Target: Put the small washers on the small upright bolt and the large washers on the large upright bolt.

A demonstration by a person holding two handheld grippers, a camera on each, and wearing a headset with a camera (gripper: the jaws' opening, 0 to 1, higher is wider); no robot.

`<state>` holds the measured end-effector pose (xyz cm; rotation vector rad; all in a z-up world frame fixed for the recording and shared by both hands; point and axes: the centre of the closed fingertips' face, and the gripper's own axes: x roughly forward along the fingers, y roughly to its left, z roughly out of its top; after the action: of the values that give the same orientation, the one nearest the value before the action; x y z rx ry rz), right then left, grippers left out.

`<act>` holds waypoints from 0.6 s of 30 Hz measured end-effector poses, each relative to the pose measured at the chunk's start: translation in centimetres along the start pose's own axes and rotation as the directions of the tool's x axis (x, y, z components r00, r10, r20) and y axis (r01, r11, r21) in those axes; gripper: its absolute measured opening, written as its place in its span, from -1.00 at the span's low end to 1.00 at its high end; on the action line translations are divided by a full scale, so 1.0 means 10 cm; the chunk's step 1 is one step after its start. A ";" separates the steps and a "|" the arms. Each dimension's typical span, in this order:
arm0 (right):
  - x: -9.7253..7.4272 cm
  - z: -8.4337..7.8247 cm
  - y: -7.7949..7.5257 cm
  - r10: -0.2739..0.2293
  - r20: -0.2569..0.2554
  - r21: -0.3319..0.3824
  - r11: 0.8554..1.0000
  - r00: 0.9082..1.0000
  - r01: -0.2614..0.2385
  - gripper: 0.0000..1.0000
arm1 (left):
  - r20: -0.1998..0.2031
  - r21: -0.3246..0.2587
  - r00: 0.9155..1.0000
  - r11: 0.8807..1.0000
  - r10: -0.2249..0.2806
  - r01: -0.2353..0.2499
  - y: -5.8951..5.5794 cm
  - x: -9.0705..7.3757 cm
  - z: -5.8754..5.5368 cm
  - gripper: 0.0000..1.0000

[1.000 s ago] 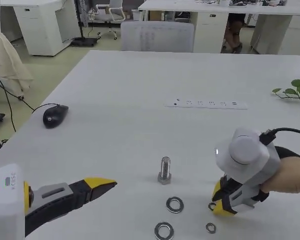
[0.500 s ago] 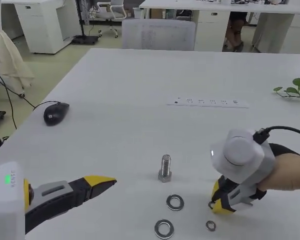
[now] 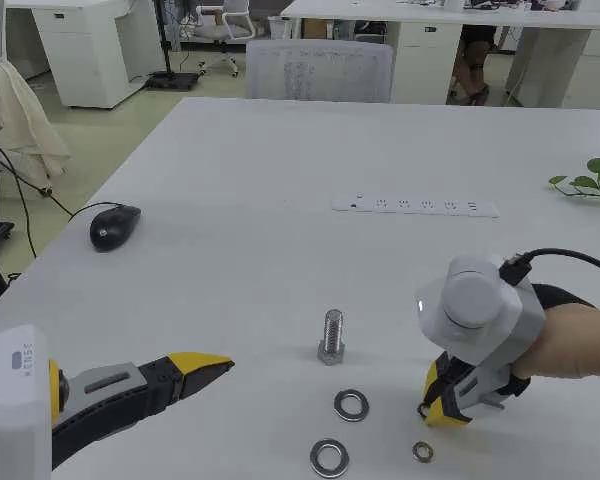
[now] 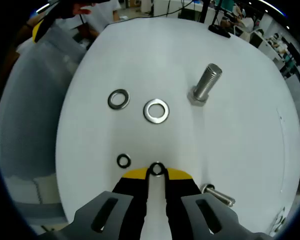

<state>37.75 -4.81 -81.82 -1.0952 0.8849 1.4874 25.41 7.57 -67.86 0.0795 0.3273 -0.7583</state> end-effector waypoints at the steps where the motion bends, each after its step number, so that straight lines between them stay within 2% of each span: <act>1: 0.00 0.00 0.00 -0.001 0.001 0.002 1.000 1.000 0.001 -0.75 | 0.000 0.000 1.000 1.000 0.000 0.000 0.00 0.00 0.00 0.28; 8: -0.04 -0.05 -0.05 -0.012 -0.004 0.020 1.000 1.000 0.012 -0.76 | -0.004 0.004 1.000 1.000 -0.001 0.001 -0.01 0.01 0.02 0.27; 18: -0.25 -0.24 -0.15 -0.046 0.005 0.075 0.996 0.999 0.046 -0.76 | -0.007 0.009 1.000 1.000 -0.015 0.015 -0.04 0.06 0.05 0.26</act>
<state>39.77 -7.57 -80.22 -1.0485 0.8975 1.4084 25.71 6.76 -67.56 0.0886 0.3316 -0.7750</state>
